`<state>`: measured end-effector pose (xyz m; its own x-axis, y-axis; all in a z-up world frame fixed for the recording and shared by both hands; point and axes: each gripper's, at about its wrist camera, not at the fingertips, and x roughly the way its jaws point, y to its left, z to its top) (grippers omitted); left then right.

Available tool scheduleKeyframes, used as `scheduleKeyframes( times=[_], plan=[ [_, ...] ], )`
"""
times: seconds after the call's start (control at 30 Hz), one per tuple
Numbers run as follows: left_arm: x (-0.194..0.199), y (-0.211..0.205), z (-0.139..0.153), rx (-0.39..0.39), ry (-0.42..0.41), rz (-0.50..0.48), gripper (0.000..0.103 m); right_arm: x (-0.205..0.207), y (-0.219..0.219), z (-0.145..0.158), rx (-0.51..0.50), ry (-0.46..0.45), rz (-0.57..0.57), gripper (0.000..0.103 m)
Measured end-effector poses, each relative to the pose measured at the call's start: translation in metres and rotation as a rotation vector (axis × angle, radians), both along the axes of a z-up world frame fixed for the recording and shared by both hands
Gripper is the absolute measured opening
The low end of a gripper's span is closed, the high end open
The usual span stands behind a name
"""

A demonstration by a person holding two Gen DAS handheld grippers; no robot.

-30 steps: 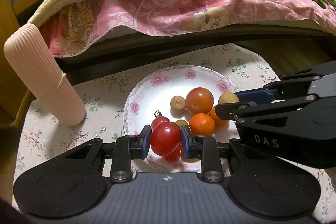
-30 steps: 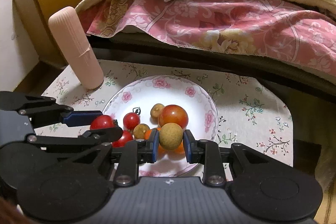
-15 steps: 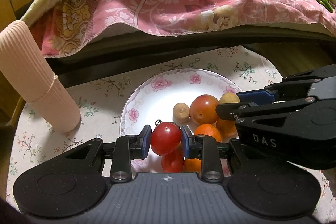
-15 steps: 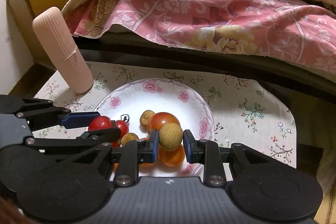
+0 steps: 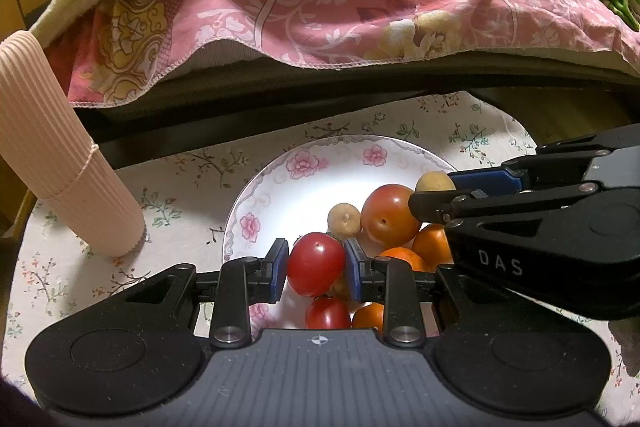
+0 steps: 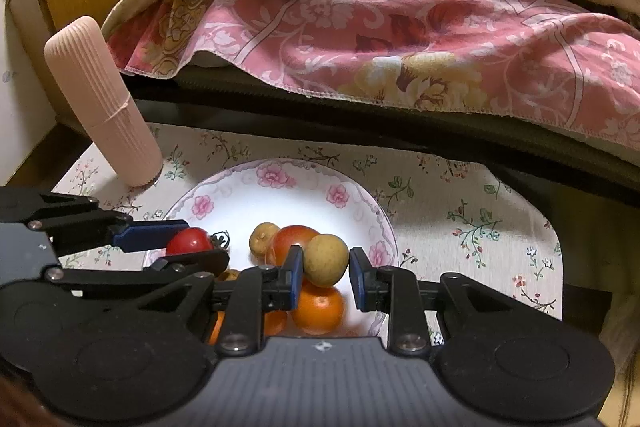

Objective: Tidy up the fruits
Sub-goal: 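Lower both fruits into the plate and open both tools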

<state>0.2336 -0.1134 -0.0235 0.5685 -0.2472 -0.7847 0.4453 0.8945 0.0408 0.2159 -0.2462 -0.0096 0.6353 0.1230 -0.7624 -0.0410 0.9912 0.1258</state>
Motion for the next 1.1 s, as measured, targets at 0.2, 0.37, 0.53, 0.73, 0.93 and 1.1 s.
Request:
scheduleKeyframes(
  times=[0.2, 0.37, 0.53, 0.73, 0.93, 1.1],
  plan=[
    [-0.005, -0.009, -0.004, 0.001, 0.005, -0.039, 0.04, 0.004, -0.001, 0.0, 0.041, 0.009, 0.007, 0.028],
    [-0.001, -0.009, -0.008, 0.01, 0.007, -0.036, 0.043, 0.007, 0.006, -0.001, 0.036, 0.001, 0.025, 0.028],
    [0.002, -0.006, -0.008, 0.0, 0.013, -0.022, 0.045, 0.007, 0.007, 0.0, 0.031, -0.005, 0.027, 0.028],
    [0.003, -0.006, -0.008, -0.003, 0.022, -0.016, 0.049, 0.007, 0.004, 0.0, 0.042, 0.007, 0.016, 0.028],
    [0.005, -0.002, -0.009, -0.006, 0.036, -0.004, 0.051, 0.007, 0.003, 0.0, 0.034, 0.007, 0.007, 0.028],
    [0.006, 0.001, -0.007, -0.013, 0.044, 0.008, 0.054, 0.007, 0.001, 0.0, 0.043, 0.016, 0.0, 0.028]
  ],
)
